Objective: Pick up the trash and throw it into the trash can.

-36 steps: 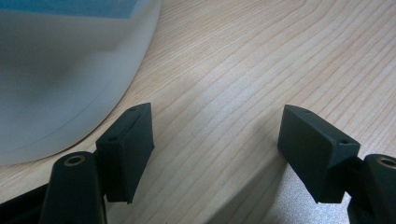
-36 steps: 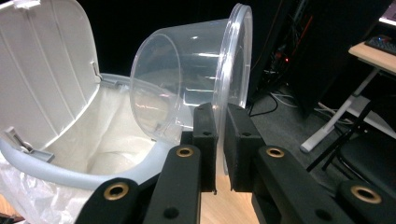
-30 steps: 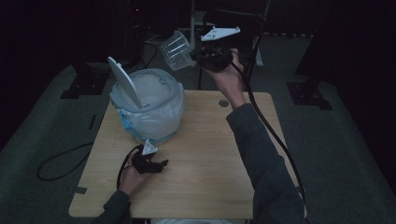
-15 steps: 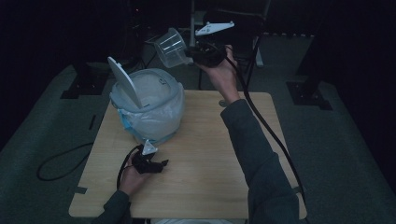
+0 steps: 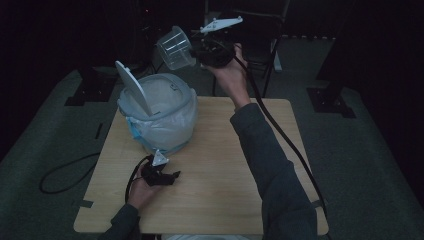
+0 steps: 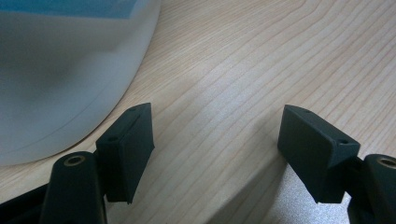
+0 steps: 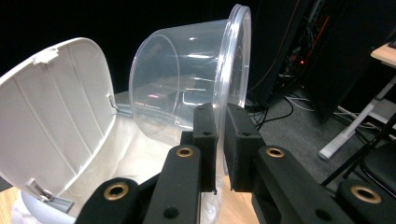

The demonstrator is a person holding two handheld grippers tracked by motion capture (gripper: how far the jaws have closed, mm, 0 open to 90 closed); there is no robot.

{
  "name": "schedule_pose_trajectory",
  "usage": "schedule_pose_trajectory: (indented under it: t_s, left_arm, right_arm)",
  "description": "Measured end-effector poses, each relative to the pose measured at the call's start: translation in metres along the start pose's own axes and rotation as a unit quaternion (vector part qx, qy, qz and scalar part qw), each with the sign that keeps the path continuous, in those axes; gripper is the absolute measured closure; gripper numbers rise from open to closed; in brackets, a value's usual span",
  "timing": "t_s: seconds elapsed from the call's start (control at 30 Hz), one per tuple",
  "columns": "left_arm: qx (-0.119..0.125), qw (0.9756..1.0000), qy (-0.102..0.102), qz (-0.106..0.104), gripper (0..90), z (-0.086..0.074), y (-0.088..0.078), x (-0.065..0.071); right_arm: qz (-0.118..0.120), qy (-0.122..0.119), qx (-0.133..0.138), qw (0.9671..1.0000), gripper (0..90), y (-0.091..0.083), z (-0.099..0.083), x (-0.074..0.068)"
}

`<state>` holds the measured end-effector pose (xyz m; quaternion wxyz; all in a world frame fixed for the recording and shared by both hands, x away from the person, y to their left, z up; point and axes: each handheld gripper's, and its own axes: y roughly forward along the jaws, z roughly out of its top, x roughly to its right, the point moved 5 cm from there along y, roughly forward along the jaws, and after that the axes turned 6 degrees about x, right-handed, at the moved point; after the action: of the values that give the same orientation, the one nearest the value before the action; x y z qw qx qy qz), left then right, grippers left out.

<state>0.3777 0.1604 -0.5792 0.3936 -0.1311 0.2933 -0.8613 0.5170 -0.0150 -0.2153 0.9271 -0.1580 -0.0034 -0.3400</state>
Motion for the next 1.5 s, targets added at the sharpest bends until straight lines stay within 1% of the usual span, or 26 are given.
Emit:
schedule_pose_trajectory:
  t_s: [0.1,0.33,0.47,0.67,0.93,1.17,1.3,1.5]
  left_arm:
    - [0.000,1.0000,0.000,-0.001,27.7,0.000,0.000,0.000]
    - [0.000,1.0000,0.000,-0.001,27.7,0.000,0.000,0.000]
    - [0.000,1.0000,0.001,-0.001,27.7,0.000,0.000,0.000]
    - [0.000,1.0000,0.001,-0.001,27.7,0.000,0.000,0.000]
    - [0.000,1.0000,0.001,-0.002,27.7,0.000,0.000,0.000]
    - [-0.001,1.0000,0.001,-0.002,27.7,0.000,0.000,0.000]
    - [0.000,1.0000,0.000,-0.002,27.7,0.000,0.000,0.000]
    - [-0.001,1.0000,0.001,-0.002,27.7,0.000,0.000,0.000]
  right_arm:
    - [0.004,-0.007,-0.004,1.0000,83.6,0.003,0.003,-0.005]
    - [0.007,-0.011,-0.005,0.9999,83.6,0.008,0.009,-0.014]
    - [0.010,-0.005,-0.004,0.9999,83.6,0.011,0.010,-0.017]
    - [0.013,-0.009,-0.008,0.9998,83.6,0.016,0.010,-0.023]
    - [0.022,-0.015,-0.020,0.9994,83.6,0.028,0.005,-0.034]
    - [0.030,-0.029,-0.032,0.9986,83.6,0.037,0.000,-0.046]
    - [0.028,-0.037,-0.044,0.9979,83.6,0.042,-0.005,-0.050]
    - [0.035,-0.038,-0.047,0.9975,83.6,0.047,-0.009,-0.056]
